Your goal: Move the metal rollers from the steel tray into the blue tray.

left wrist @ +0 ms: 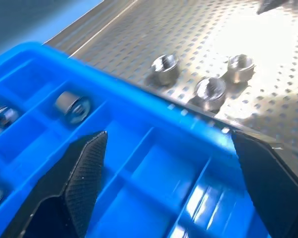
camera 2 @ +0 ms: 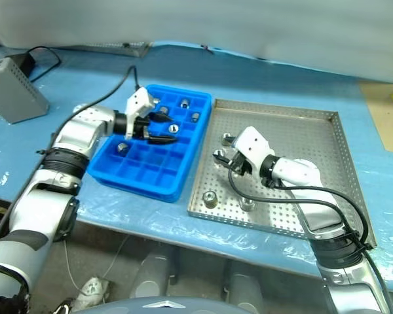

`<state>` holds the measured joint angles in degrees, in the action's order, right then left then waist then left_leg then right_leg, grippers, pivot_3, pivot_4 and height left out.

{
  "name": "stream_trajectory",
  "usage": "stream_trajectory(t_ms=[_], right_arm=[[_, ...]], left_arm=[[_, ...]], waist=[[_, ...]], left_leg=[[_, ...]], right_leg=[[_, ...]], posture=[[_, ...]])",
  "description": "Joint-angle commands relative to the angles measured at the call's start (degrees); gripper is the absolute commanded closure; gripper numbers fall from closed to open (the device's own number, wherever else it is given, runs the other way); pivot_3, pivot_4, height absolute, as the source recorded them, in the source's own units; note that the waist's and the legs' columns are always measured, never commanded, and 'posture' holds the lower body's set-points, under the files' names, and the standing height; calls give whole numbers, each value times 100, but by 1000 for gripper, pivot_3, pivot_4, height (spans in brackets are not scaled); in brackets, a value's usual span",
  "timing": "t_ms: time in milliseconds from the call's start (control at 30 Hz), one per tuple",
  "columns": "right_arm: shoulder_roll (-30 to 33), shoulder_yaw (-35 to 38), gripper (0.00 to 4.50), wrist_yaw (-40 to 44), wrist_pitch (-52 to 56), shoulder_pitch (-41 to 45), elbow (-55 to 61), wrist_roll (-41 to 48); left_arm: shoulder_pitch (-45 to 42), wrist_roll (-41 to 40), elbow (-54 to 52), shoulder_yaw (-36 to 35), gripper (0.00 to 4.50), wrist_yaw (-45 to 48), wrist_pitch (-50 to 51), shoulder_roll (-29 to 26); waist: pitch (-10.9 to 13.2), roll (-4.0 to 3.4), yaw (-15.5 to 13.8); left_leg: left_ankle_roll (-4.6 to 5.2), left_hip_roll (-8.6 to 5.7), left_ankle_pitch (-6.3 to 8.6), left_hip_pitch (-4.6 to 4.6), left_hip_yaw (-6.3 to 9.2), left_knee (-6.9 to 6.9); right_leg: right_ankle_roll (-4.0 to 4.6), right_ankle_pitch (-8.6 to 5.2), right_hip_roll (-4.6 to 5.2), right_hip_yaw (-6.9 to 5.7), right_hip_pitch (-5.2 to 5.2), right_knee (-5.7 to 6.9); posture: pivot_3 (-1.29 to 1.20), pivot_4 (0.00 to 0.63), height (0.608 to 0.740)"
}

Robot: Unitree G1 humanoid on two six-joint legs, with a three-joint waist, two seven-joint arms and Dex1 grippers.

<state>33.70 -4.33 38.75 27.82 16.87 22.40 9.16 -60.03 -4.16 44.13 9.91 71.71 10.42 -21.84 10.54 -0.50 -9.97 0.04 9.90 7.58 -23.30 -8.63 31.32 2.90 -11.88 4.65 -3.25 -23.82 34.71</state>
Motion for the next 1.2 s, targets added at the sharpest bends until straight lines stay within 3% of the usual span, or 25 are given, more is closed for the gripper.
stream_trajectory(t_ms=[33,200,433,933,1200], right_arm=[[77,352,1776,-216,141,-230,537,35],[41,563,1776,-502,363,-674,981,21],[12,666,1776,-845,573,-986,1365,-28],[-49,581,1776,-1198,618,-1163,1458,-79],[-106,469,1776,-1264,510,-1097,1283,-146]], left_arm=[[-473,156,622,163,232,51,-400,383],[-855,336,1314,304,232,304,-753,852],[-1196,708,2209,318,232,49,-1099,1067],[-1038,1292,2591,479,232,-236,-1168,1410],[-1014,1534,2767,496,232,-855,-1015,1545]], waist=[[0,2,37],[2,4,208],[2,6,470],[3,6,474],[2,6,481]], left_leg=[[4,0,1,0,-1,3],[9,-3,3,0,-1,3],[9,-6,4,8,-3,2],[32,-7,18,22,-2,5],[32,-6,18,42,-3,6]], right_leg=[[-1,1,0,1,1,0],[-3,1,0,1,3,-5],[-9,-1,-4,1,7,-8],[-11,-2,-1,-2,44,-36],[-12,-2,-1,-2,61,-35]], posture=[[-38,150,740],[-114,150,740],[-179,150,740],[-189,150,740],[-184,150,740]])
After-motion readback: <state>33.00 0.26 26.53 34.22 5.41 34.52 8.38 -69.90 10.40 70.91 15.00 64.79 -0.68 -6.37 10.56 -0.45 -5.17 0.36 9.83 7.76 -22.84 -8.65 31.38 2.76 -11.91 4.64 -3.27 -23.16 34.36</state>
